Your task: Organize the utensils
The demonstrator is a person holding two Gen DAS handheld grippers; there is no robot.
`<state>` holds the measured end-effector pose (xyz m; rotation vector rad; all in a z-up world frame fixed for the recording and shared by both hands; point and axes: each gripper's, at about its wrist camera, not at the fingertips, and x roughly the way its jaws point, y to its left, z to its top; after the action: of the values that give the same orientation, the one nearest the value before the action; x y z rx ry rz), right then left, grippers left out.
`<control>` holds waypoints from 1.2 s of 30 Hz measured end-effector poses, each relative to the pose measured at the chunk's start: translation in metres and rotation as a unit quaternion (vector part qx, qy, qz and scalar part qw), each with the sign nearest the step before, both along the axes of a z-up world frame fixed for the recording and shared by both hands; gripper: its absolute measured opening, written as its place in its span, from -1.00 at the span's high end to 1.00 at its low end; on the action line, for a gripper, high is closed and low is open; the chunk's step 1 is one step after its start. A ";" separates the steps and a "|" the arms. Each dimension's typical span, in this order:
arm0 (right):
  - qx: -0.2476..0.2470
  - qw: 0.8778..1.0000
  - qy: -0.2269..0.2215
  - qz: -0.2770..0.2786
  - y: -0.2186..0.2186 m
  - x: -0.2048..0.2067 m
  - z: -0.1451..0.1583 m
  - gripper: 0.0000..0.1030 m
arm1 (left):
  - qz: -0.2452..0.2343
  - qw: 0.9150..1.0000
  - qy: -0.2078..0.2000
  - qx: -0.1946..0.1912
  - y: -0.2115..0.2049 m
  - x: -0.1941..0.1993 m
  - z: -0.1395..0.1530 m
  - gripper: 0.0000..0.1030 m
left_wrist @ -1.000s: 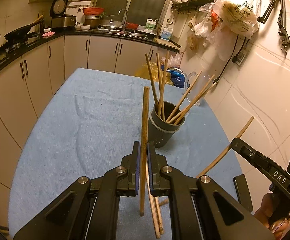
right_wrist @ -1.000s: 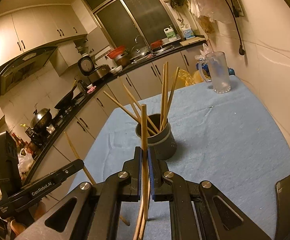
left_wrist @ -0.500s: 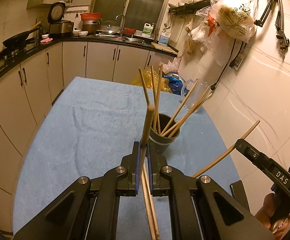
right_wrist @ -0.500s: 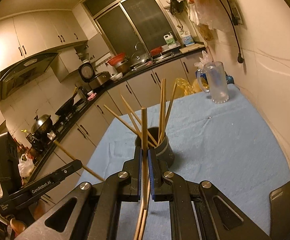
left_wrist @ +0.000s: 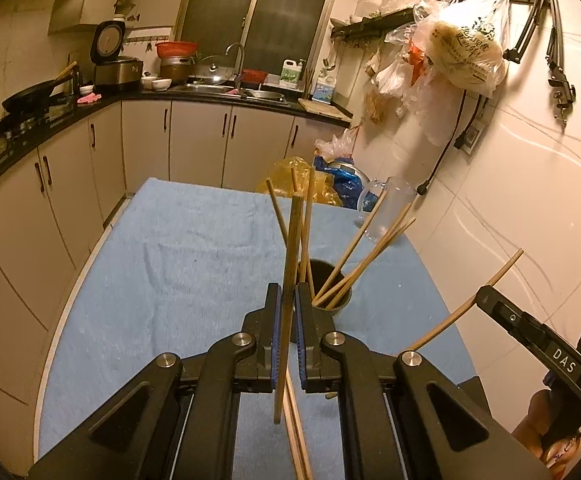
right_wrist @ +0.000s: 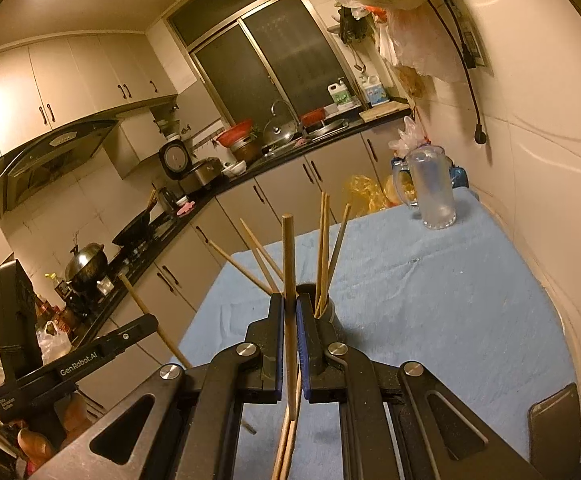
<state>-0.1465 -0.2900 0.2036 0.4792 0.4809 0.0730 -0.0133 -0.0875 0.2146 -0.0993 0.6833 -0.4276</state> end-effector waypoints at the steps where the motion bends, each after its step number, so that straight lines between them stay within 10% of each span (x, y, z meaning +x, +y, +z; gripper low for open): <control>1: 0.000 1.000 0.000 0.000 0.000 0.000 0.001 0.87 | -0.001 1.000 -0.001 0.000 0.000 0.000 0.002 0.88; 19: 0.001 1.000 -0.010 -0.008 -0.008 0.010 0.015 0.87 | -0.029 0.999 -0.019 0.005 -0.017 0.011 0.032 0.88; 27: 0.001 1.000 0.001 -0.006 -0.011 0.011 0.005 0.87 | -0.044 0.996 0.065 0.035 -0.008 0.031 -0.023 0.72; 29: 0.004 1.000 0.005 -0.004 -0.012 0.013 0.002 0.87 | -0.057 0.992 0.104 0.042 -0.007 0.038 -0.044 0.36; 36: 0.011 1.000 0.012 -0.004 -0.013 0.014 -0.006 0.87 | -0.065 0.966 0.233 0.094 -0.028 0.061 -0.140 0.35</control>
<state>-0.1329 -0.3027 0.1975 0.5036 0.5025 0.0647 0.0480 -0.1150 0.0751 0.0279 1.1953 -0.4665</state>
